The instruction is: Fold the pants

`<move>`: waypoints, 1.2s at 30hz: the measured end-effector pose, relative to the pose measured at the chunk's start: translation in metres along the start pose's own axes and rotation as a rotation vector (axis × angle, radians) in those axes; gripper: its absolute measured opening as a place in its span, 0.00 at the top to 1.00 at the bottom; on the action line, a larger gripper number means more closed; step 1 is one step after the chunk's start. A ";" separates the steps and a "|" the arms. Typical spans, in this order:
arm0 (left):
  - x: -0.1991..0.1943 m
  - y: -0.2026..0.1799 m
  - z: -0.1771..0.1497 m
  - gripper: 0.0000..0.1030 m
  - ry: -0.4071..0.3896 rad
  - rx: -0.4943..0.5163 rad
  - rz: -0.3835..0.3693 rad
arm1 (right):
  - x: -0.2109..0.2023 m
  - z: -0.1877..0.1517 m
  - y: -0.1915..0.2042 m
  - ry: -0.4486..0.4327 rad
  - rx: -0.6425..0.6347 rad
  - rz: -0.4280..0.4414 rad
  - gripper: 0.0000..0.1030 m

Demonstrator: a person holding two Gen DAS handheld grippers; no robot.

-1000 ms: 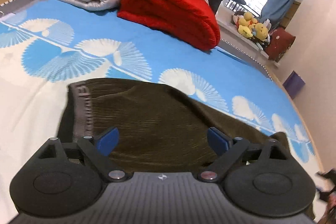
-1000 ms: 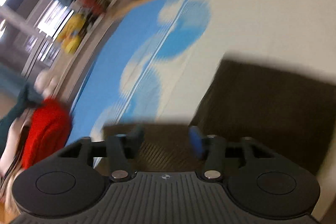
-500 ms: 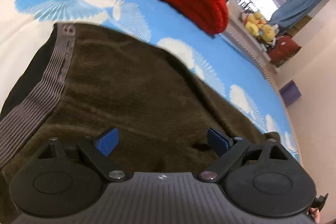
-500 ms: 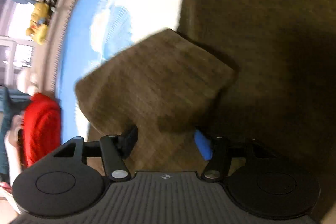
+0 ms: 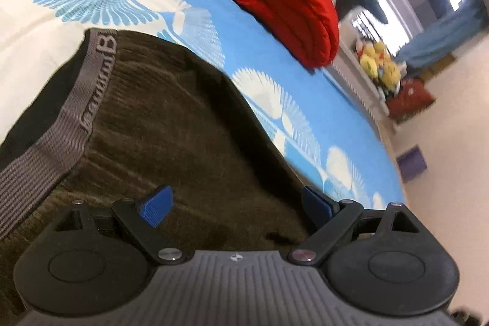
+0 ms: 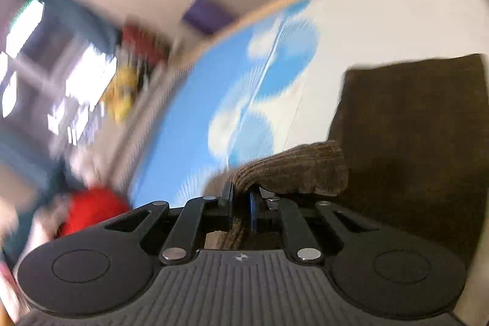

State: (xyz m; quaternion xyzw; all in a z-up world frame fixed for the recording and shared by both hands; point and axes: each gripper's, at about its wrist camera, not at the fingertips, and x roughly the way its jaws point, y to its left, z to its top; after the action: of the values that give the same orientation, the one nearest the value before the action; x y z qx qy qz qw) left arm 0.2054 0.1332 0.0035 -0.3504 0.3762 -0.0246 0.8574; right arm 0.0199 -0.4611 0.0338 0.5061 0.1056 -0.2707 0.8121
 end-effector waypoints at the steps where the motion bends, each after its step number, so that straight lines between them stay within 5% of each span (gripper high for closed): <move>1: 0.000 0.001 0.004 0.09 -0.006 -0.017 0.001 | -0.002 0.006 -0.007 -0.026 -0.002 -0.019 0.90; 7: 0.031 0.019 0.030 0.08 -0.009 -0.161 0.022 | 0.023 0.020 -0.050 0.034 0.093 -0.151 0.90; 13: 0.081 0.001 0.082 0.08 0.039 -0.187 0.022 | 0.026 0.005 -0.035 0.007 0.036 -0.128 0.90; 17: 0.127 -0.011 0.111 0.09 0.108 -0.190 0.179 | 0.034 0.007 -0.032 -0.009 0.025 -0.121 0.90; 19: 0.145 -0.009 0.115 0.45 0.117 -0.198 0.291 | 0.038 0.008 -0.030 -0.015 0.020 -0.118 0.90; 20: 0.150 -0.010 0.116 0.89 0.116 -0.173 0.361 | 0.040 0.010 -0.028 -0.017 0.015 -0.122 0.90; 21: 0.151 -0.011 0.117 0.89 0.129 -0.156 0.391 | 0.046 0.011 -0.026 -0.018 0.016 -0.136 0.90; 25: 0.115 -0.042 0.133 0.89 0.058 -0.070 0.348 | 0.092 0.024 0.017 0.032 -0.079 -0.185 0.90; 28: 0.062 -0.061 0.152 0.89 -0.007 -0.107 0.212 | 0.133 0.047 0.089 0.108 -0.170 -0.115 0.90; 32: -0.029 -0.066 0.127 0.89 -0.133 -0.054 0.000 | 0.090 0.093 0.161 -0.023 -0.199 0.106 0.90; 36: -0.070 -0.032 0.056 0.89 -0.069 0.017 -0.037 | 0.029 0.131 0.120 -0.079 -0.207 0.150 0.90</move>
State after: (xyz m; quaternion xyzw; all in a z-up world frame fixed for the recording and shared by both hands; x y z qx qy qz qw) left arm 0.1993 0.1628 0.0935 -0.3508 0.3394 -0.0315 0.8722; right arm 0.0965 -0.5448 0.1735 0.4151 0.0628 -0.2163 0.8814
